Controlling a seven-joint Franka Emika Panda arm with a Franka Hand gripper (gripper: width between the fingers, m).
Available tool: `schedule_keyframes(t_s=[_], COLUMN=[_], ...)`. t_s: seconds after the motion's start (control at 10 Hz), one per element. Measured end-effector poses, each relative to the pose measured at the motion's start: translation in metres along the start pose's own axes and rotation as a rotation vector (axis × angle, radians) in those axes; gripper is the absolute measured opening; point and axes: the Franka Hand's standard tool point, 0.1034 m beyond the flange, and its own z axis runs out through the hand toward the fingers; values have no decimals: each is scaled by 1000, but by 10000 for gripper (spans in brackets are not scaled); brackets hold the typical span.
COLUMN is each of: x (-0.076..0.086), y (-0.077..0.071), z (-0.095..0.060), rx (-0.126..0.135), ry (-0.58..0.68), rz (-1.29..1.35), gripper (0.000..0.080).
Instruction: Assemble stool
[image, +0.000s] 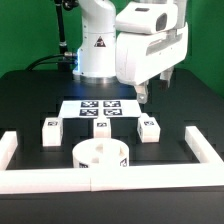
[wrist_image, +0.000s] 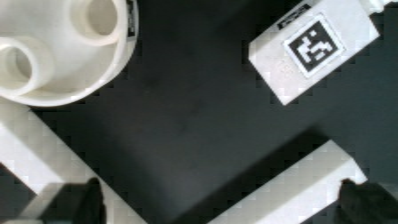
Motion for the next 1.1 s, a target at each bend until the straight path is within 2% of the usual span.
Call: schedule_keyframes(t_s=[0.5, 0.7, 0.9, 1.1], x=[-2, -32, -48, -56], y=[1, 26, 37, 47], z=[0, 6, 15, 33], rx=[3, 14, 18, 4], ry=[1, -3, -12, 3], rz=[-8, 14, 29, 45], gripper=[650, 650, 650, 650])
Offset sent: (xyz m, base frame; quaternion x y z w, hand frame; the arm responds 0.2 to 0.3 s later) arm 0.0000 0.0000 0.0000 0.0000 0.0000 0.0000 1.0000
